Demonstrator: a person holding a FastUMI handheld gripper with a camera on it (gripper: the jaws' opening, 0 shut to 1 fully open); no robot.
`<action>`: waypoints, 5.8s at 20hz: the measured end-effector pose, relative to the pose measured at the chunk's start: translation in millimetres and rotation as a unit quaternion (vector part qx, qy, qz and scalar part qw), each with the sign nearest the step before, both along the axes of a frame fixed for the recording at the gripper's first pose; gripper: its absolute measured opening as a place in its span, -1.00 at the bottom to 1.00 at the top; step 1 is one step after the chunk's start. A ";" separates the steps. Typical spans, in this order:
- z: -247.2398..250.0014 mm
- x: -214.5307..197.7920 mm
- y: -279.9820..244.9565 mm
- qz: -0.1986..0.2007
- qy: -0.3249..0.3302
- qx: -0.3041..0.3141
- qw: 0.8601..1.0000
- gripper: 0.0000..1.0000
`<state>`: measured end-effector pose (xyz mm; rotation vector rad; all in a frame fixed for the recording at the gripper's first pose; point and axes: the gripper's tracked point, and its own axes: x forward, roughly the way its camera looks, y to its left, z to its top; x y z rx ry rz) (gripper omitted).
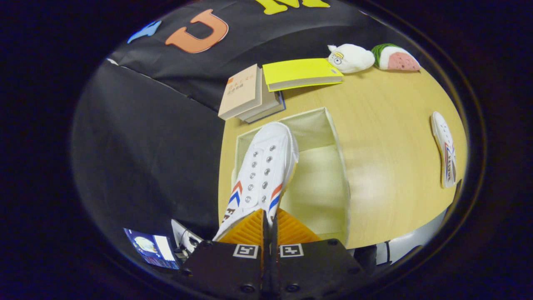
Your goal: Open the storage box then place both shoes into the box .Put the left shoe in first, then the right shoe, with the right side of both shoes facing outward in a uniform manner.
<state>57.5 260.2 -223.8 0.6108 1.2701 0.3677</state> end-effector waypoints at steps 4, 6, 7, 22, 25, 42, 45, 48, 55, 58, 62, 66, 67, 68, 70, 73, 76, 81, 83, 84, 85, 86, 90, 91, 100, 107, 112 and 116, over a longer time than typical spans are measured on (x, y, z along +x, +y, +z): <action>-35.6 1.8 23.0 0.000 0.020 -0.019 1.000 -0.89; -53.9 2.2 31.3 0.009 0.027 -0.031 0.999 -0.89; -62.9 -3.6 37.9 0.014 0.037 -0.042 0.998 -0.90; 41.8 -4.5 -68.9 -0.019 -0.134 -0.059 0.989 0.83; 56.8 1.7 -129.9 -0.037 -0.188 -0.110 0.975 0.83; -127.0 -28.9 -450.9 -0.063 -0.041 -0.231 0.970 0.87; -174.7 -34.4 -456.4 -0.046 0.000 -0.221 0.974 0.88; -205.2 -24.9 -457.7 -0.033 0.029 -0.198 0.979 0.88; -233.4 1.1 -457.2 0.011 0.063 -0.170 0.983 0.77; -228.9 0.8 -442.9 0.015 0.070 -0.126 0.989 0.48; -229.4 0.7 -449.1 -0.008 0.079 -0.109 0.991 -0.40; -228.3 -1.1 -446.2 -0.024 0.089 -0.079 0.993 -0.87; -229.6 0.8 -446.1 -0.029 0.090 -0.065 0.993 -0.89; -227.7 2.4 -446.7 -0.032 0.089 -0.054 0.994 -0.89; -227.0 2.9 -446.5 -0.036 0.078 -0.040 0.996 -0.89; -229.2 4.3 -449.8 -0.035 0.051 -0.036 0.997 -0.89; -232.7 5.0 -447.1 -0.038 0.017 -0.026 0.999 -0.89; -246.1 9.3 -450.4 -0.030 -0.032 -0.022 0.999 -0.89; -254.8 13.3 -452.9 -0.021 -0.045 -0.031 0.998 -0.89; -263.4 17.4 -452.4 -0.019 -0.047 -0.034 0.998 -0.89; -266.9 17.9 -449.3 -0.017 -0.048 -0.035 0.998 -0.89; -273.8 19.4 -444.8 -0.016 -0.047 -0.037 0.998 -0.89; -263.7 17.2 -448.8 -0.016 -0.029 -0.034 0.999 -0.89; -261.8 15.5 -448.9 -0.020 -0.021 -0.034 0.999 -0.89; -270.1 9.5 -463.8 -0.041 0.028 -0.112 0.993 -0.89; -324.6 12.3 -425.7 -0.061 0.037 -0.140 0.988 -0.83; -316.2 17.0 -414.5 -0.063 0.002 -0.157 0.986 -0.01; -277.5 11.4 -439.5 -0.074 -0.048 -0.171 0.981 0.44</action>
